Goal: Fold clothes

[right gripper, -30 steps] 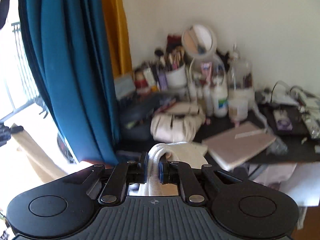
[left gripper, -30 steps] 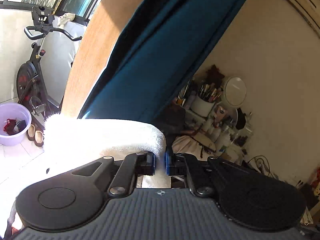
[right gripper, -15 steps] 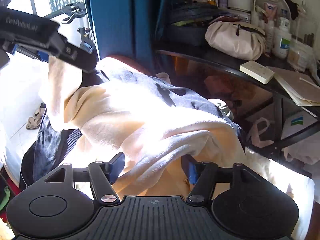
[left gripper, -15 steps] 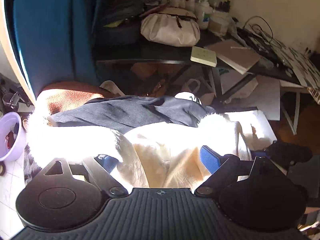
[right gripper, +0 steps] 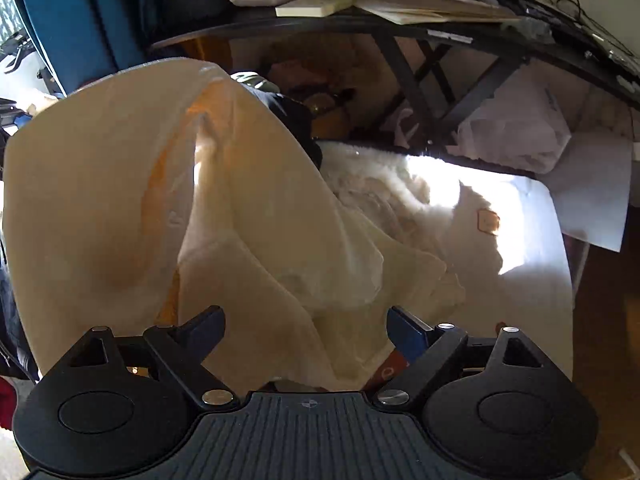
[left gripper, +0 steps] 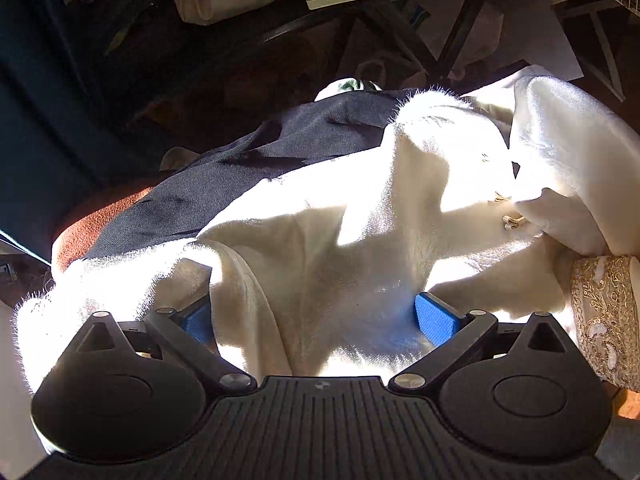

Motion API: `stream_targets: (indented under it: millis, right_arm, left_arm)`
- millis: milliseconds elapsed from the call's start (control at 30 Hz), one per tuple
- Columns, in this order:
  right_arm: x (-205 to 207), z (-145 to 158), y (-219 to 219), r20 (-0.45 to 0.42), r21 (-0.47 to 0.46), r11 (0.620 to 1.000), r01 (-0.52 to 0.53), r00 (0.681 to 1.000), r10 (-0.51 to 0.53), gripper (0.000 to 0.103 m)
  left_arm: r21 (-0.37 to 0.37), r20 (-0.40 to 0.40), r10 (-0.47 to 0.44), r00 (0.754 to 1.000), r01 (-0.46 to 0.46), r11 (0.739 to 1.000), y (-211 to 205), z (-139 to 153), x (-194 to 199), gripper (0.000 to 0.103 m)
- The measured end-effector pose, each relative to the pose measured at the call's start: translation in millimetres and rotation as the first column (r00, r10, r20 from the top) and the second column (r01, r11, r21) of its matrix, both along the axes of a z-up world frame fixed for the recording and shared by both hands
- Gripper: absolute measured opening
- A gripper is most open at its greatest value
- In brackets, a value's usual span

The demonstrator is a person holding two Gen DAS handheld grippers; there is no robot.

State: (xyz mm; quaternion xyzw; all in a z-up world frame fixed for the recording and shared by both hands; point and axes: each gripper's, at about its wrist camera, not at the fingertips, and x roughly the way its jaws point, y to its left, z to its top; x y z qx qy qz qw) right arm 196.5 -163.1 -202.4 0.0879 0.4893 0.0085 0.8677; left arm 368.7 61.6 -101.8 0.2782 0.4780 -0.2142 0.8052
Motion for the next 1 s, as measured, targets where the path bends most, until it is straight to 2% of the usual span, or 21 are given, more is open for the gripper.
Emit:
stream_targets:
  millis: [33,100,167,200,267,333,367,433,533,600,633,700,733,767,833,900,933,1000]
  right_arm:
    - [-4.7,-7.8,-6.1,-0.016,-0.002,1.0,0.014,1.0,-0.014,0.086]
    - [-4.1,-19.1,-2.5,-0.012,0.02,1.0,-0.002,1.0,0.002,0.086]
    - [2.1,-29.7,4.8,-0.002,0.037,0.999,-0.029,1.0,0.029,0.088]
    - [5.2,-35.0,8.4,0.004,0.045,0.998,-0.042,0.999,0.042,0.089]
    - [17.0,-44.4,16.5,0.007,0.05,0.997,-0.063,0.998,0.063,0.092]
    - [29.9,-53.9,21.8,-0.016,0.075,0.995,-0.065,0.998,0.066,0.095]
    - [35.6,-58.7,22.5,-0.034,0.096,0.994,-0.06,0.997,0.064,0.096]
    - [42.9,-62.8,22.9,-0.064,0.144,0.988,-0.055,0.996,0.065,0.094]
    - [40.8,-53.7,19.8,-0.068,0.216,0.974,-0.072,0.994,0.088,0.077]
    - [31.4,-41.6,15.3,-0.024,0.247,0.963,-0.111,0.992,0.12,0.079]
    - [25.9,-37.2,12.5,0.003,0.268,0.956,-0.124,0.992,0.127,0.085]
    - [13.5,-28.6,4.1,0.061,0.319,0.938,-0.134,0.991,0.121,0.095]
    - [10.7,-28.4,1.6,0.067,0.33,0.934,-0.135,0.991,0.12,0.098]
    - [9.6,-29.4,1.2,0.062,0.328,0.935,-0.134,0.991,0.12,0.098]
    - [11.9,-35.7,4.3,0.055,0.31,0.941,-0.132,0.991,0.121,0.098]
    - [15.9,-42.2,9.2,0.056,0.308,0.943,-0.13,0.991,0.118,0.098]
    - [19.4,-46.7,13.4,0.056,0.314,0.941,-0.128,0.992,0.116,0.102]
    - [27.3,-56.0,22.8,0.052,0.32,0.938,-0.132,0.991,0.122,0.102]
  left_arm:
    - [-0.001,0.001,0.006,1.0,-0.006,1.0,-0.7,-0.7,0.8,0.1]
    - [-0.004,0.01,0.019,1.0,-0.019,1.0,-1.5,1.0,1.2,0.091]
    - [-0.007,0.023,0.043,0.999,-0.043,0.999,0.0,6.3,1.2,0.068]
    - [-0.013,0.028,0.058,0.998,-0.058,0.998,1.8,9.8,1.2,0.061]
    - [-0.042,0.026,0.092,0.995,-0.091,0.995,8.1,19.7,2.0,0.038]
    - [-0.088,0.015,0.121,0.993,-0.119,0.989,14.6,32.0,0.7,0.023]
    - [-0.113,0.009,0.131,0.991,-0.129,0.985,17.4,38.5,-0.9,0.017]
    - [-0.161,0.005,0.135,0.991,-0.132,0.978,20.8,50.8,-6.4,0.014]
    - [-0.196,0.009,0.128,0.992,-0.123,0.973,22.7,61.6,-14.5,0.014]
    - [-0.198,0.006,0.13,0.991,-0.126,0.972,24.2,60.7,-16.0,0.014]
    - [-0.193,0.001,0.129,0.992,-0.127,0.973,24.6,58.8,-16.4,0.015]
    - [-0.151,-0.013,0.122,0.992,-0.123,0.981,22.7,50.4,-15.6,0.024]
    - [-0.114,-0.012,0.114,0.993,-0.114,0.987,19.3,45.1,-15.4,0.038]
    - [-0.066,-0.008,0.098,0.995,-0.098,0.993,14.5,38.5,-15.9,0.058]
    - [-0.007,0.006,0.049,0.999,-0.049,0.999,5.4,28.6,-20.0,0.081]
    - [0.045,0.019,0.006,1.0,-0.007,0.999,-3.8,18.7,-23.1,0.087]
    - [0.071,0.016,-0.006,1.0,0.004,0.997,-7.9,13.0,-22.5,0.089]
    - [0.105,0.013,-0.006,1.0,0.005,0.995,-12.9,2.1,-18.2,0.092]
